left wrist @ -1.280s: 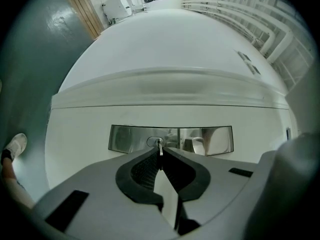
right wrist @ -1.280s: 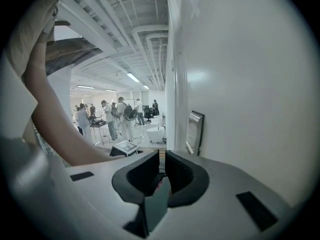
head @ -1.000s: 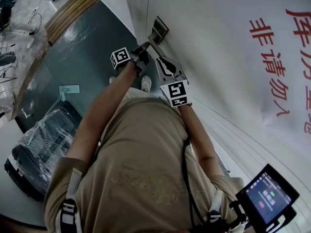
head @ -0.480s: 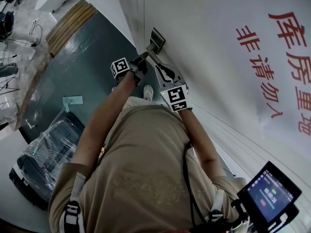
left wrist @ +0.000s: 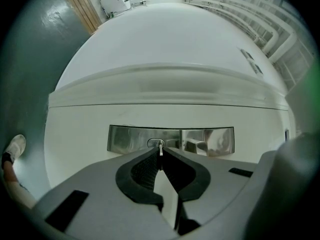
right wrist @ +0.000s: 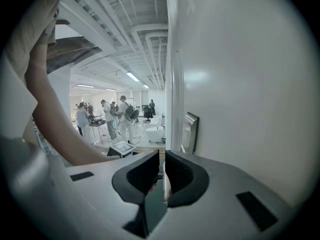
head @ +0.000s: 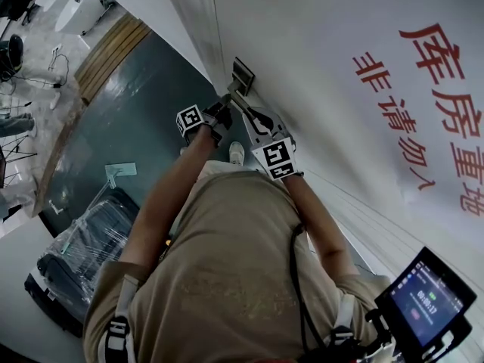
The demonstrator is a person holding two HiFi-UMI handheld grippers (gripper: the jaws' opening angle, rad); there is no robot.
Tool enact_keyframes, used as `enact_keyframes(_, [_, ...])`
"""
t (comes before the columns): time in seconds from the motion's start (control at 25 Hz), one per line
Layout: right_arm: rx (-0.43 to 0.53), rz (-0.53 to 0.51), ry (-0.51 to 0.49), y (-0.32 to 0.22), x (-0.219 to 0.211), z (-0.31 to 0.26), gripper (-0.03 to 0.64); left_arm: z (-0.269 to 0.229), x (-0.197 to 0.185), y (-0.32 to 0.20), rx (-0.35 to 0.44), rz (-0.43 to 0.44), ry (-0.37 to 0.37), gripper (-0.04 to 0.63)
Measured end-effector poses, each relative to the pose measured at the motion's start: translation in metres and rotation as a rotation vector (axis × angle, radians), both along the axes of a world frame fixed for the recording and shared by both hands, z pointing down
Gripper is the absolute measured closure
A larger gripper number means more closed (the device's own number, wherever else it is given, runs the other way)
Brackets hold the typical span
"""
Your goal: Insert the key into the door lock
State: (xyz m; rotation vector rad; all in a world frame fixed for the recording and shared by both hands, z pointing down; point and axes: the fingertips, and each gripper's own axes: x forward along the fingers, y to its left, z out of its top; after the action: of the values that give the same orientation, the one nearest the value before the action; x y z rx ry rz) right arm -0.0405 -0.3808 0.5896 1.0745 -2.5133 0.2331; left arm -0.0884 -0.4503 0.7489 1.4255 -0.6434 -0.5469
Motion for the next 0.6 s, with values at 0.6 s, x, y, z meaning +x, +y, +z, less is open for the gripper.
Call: enact_keyframes(0.6, [-0.009, -0.006, 0.007, -0.0042, -0.0029, 0.0029, 0.578, -0.0006, 0.0002, -0.0001, 0.01, 0.003, 0.004, 0.563])
